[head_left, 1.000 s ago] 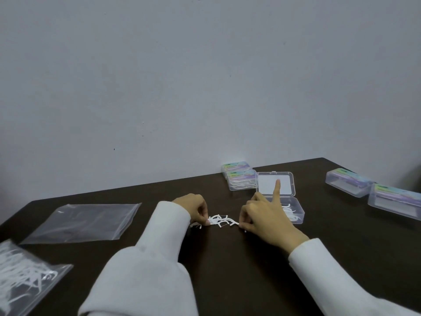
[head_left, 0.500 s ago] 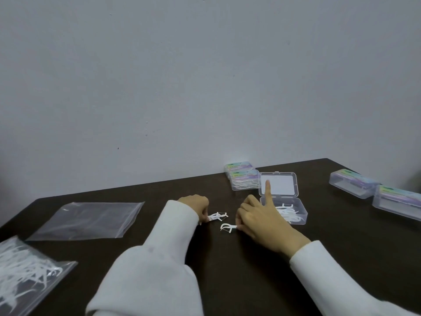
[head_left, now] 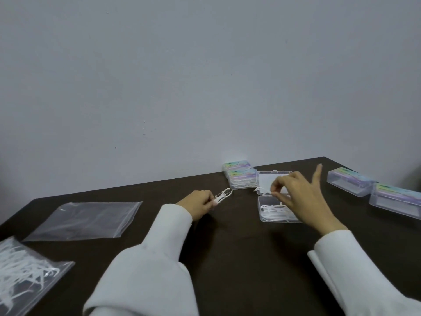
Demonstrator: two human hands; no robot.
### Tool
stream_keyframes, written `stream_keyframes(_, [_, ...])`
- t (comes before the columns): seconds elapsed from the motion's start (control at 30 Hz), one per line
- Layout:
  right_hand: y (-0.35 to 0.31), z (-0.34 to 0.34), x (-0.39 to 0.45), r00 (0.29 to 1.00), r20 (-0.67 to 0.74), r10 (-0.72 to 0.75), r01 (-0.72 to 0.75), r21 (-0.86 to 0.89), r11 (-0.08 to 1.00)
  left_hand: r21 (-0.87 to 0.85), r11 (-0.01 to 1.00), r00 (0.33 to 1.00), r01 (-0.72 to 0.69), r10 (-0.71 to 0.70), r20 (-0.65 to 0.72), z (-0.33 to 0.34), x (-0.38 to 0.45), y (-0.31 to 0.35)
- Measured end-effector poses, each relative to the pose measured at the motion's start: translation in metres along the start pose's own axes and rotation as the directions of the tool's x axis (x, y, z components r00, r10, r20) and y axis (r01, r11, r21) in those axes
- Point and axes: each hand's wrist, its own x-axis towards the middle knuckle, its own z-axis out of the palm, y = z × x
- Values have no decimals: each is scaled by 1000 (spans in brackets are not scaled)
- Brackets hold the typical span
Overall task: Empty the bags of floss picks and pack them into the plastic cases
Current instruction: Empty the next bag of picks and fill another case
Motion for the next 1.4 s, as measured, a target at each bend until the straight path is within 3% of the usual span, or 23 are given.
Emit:
stream_keyframes(0.1, [11,-1,-1,997,54,59,-59,12,998,-87,995,996,-51,44,-72,2,1,5])
stream_keyframes(0.3, [14,2,0,993,102,56,-60,35,998,-38,987,967,-157,146,-207,12,4,34])
stream_keyframes(0.47, [17,6,1,993,-38,112,-107,118,987,68,967,926,-245,255,-280,31,7,72])
stream_keyframes(0.63, [22,8,0,957,-182,225,-190,191,963,180,953,904,-245,291,-314,42,19,95])
stream_keyframes(0.87, [25,8,-1,947,-192,257,-204,259,944,417,891,913,-178,307,-267,56,33,104])
stream_keyframes(1.03, [20,7,0,963,-146,227,-183,263,947,216,958,909,-187,253,-333,56,32,104])
stream_keyframes(1.17, [13,14,1,991,-102,92,-53,332,942,70,975,896,-211,222,-386,52,26,98])
stream_keyframes(1.4, [-27,15,-3,994,8,-109,87,539,838,-6,981,904,-194,177,-390,36,-10,50])
